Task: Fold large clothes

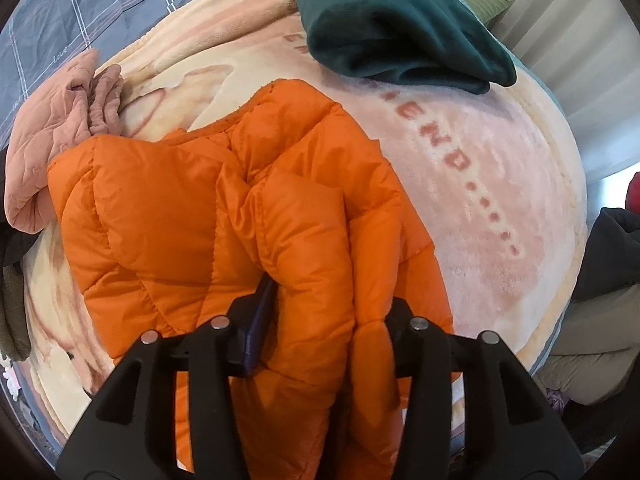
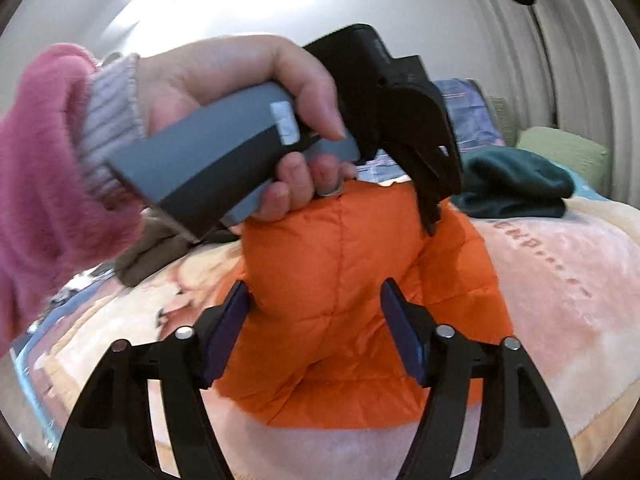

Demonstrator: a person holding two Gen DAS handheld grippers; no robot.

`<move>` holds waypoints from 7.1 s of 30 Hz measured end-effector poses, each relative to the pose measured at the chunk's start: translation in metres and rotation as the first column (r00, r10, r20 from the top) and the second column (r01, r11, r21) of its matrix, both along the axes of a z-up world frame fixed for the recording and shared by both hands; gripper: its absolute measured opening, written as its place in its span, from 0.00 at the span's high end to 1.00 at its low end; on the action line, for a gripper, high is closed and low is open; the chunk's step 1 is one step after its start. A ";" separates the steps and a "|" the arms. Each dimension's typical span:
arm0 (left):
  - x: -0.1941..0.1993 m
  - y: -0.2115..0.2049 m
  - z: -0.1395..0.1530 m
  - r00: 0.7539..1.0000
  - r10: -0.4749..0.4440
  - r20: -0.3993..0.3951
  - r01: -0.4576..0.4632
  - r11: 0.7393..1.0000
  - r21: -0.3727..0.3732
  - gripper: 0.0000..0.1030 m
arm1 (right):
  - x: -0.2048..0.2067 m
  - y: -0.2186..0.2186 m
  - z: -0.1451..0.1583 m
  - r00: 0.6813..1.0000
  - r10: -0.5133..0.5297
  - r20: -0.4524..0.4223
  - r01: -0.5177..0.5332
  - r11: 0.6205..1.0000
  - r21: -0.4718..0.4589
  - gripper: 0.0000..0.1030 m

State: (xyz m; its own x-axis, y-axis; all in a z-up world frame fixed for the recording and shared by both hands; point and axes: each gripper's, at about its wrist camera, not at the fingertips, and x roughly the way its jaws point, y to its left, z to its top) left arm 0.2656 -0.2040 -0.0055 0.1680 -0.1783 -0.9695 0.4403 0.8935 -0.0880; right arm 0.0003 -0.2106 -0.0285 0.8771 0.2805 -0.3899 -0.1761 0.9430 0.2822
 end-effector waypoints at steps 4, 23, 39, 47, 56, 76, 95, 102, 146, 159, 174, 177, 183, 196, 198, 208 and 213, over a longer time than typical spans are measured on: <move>-0.003 -0.003 0.009 0.999 -0.035 0.002 0.035 0.993 -0.117 0.48 | 0.006 -0.033 -0.017 0.995 -0.048 -0.086 0.058 0.991 0.118 0.88; -0.039 0.063 0.000 0.960 -0.131 0.247 0.214 0.913 -0.347 0.73 | -0.029 -0.075 -0.014 0.996 -0.008 -0.088 0.020 0.991 0.133 0.50; -0.049 0.023 -0.034 0.906 -0.205 0.371 0.335 0.882 -0.332 0.70 | 0.014 -0.102 -0.059 0.940 -0.120 -0.319 0.162 0.981 0.109 0.98; -0.024 0.076 -0.003 0.871 0.070 0.487 0.169 0.887 -0.430 0.73 | 0.014 -0.095 -0.056 0.939 -0.119 -0.321 0.140 0.989 0.041 0.98; -0.001 0.049 -0.046 0.884 -0.045 0.465 0.178 0.953 -0.245 0.81 | 0.015 -0.085 -0.025 0.956 -0.116 -0.270 0.087 0.990 -0.114 0.83; 0.012 0.063 -0.068 0.909 -0.013 0.417 0.198 0.894 -0.402 0.80 | 0.082 -0.074 -0.053 0.945 -0.166 -0.283 0.102 0.968 -0.230 0.87; 0.056 0.127 -0.067 0.881 0.138 0.452 0.037 0.934 -0.357 0.76 | 0.094 -0.076 -0.050 0.935 -0.125 -0.333 0.047 0.971 -0.232 0.85; 0.047 0.130 -0.069 0.864 0.121 0.489 0.080 0.926 -0.370 0.77 | 0.114 -0.072 0.009 0.906 -0.062 -0.419 -0.075 0.950 -0.302 0.80; 0.075 0.168 -0.093 0.892 0.220 0.394 0.005 0.869 -0.495 0.67 | 0.234 -0.116 -0.065 0.918 -0.164 -0.362 0.108 0.979 -0.171 0.72; -0.027 0.182 -0.031 0.874 0.132 0.468 0.116 0.878 -0.464 0.45 | 0.235 -0.114 -0.061 0.916 -0.162 -0.366 0.093 0.976 -0.198 0.72; -0.186 0.139 -0.083 0.853 -0.021 0.521 0.140 0.971 -0.192 0.34 | 0.231 -0.112 -0.062 0.924 -0.163 -0.347 0.100 0.976 -0.192 0.71; -0.178 0.144 -0.080 0.858 0.043 0.512 0.090 0.969 -0.231 0.33 | 0.230 -0.118 -0.065 0.924 -0.155 -0.349 0.104 0.982 -0.159 0.71; -0.183 0.172 -0.110 0.890 0.052 0.453 0.023 0.987 -0.159 0.33 | 0.226 -0.116 -0.064 0.933 -0.143 -0.330 0.093 0.982 -0.163 0.71; -0.204 0.145 0.010 0.747 -0.091 0.658 0.255 0.954 -0.156 0.63 | 0.224 -0.122 -0.064 0.937 -0.134 -0.322 0.093 0.986 -0.137 0.70; -0.168 0.129 0.011 0.740 -0.068 0.669 0.230 0.960 -0.158 0.63 | 0.224 -0.122 -0.064 0.937 -0.133 -0.322 0.093 0.986 -0.136 0.70; -0.030 0.085 -0.064 0.847 -0.104 0.521 0.197 0.972 -0.126 0.53 | 0.225 -0.134 -0.064 0.939 -0.095 -0.329 0.083 0.995 -0.050 0.69; -0.040 0.081 -0.070 0.813 -0.134 0.566 0.205 0.977 -0.063 0.54 | 0.216 -0.127 -0.048 0.944 -0.111 -0.310 0.080 0.991 -0.109 0.69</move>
